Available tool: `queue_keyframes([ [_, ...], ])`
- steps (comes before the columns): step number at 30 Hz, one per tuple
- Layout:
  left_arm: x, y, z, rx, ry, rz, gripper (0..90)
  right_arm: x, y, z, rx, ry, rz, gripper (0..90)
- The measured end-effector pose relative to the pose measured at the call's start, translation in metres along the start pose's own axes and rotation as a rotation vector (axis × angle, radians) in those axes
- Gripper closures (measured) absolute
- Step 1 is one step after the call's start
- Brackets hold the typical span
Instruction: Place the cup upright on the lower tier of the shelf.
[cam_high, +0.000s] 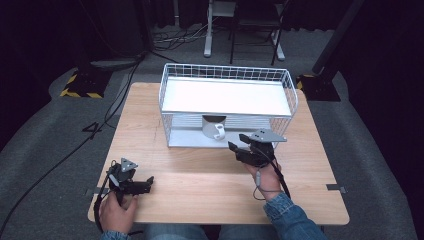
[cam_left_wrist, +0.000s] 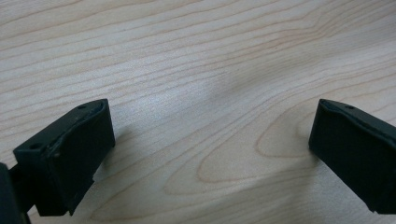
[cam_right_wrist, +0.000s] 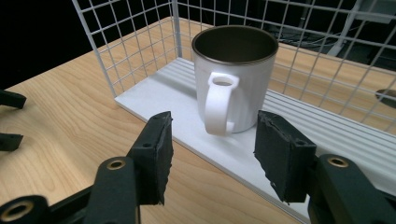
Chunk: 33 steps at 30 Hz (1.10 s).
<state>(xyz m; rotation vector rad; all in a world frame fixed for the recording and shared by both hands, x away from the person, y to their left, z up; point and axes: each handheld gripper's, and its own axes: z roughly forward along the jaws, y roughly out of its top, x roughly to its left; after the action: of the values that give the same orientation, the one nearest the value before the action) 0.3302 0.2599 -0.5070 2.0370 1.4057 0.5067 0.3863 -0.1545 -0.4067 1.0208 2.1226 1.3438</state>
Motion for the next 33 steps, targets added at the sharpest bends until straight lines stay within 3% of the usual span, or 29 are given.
queue_keyframes([
  [6,0.0,0.0,0.0,0.0,0.0,-0.001,0.5,-0.01,-0.003,-0.021,0.003,0.005,0.018,43.1],
  [14,0.0,0.0,0.0,0.0,0.0,-0.001,0.5,-0.027,-0.012,-0.036,0.032,0.003,0.006,35.0],
  [16,0.0,0.0,0.0,0.0,0.0,-0.002,0.5,-0.034,-0.017,-0.042,0.066,0.003,-0.028,30.1],
  [22,0.0,0.0,0.0,0.0,-0.001,-0.001,0.5,-0.048,-0.027,-0.059,0.053,-0.005,-0.006,18.4],
  [26,0.0,0.0,0.0,0.001,0.0,-0.001,0.5,-0.057,-0.034,-0.07,0.047,-0.025,0.01,15.4],
  [33,0.0,0.0,0.0,0.0,0.0,-0.001,0.5,-0.075,-0.051,-0.085,0.104,-0.053,0.047,14.8],
])
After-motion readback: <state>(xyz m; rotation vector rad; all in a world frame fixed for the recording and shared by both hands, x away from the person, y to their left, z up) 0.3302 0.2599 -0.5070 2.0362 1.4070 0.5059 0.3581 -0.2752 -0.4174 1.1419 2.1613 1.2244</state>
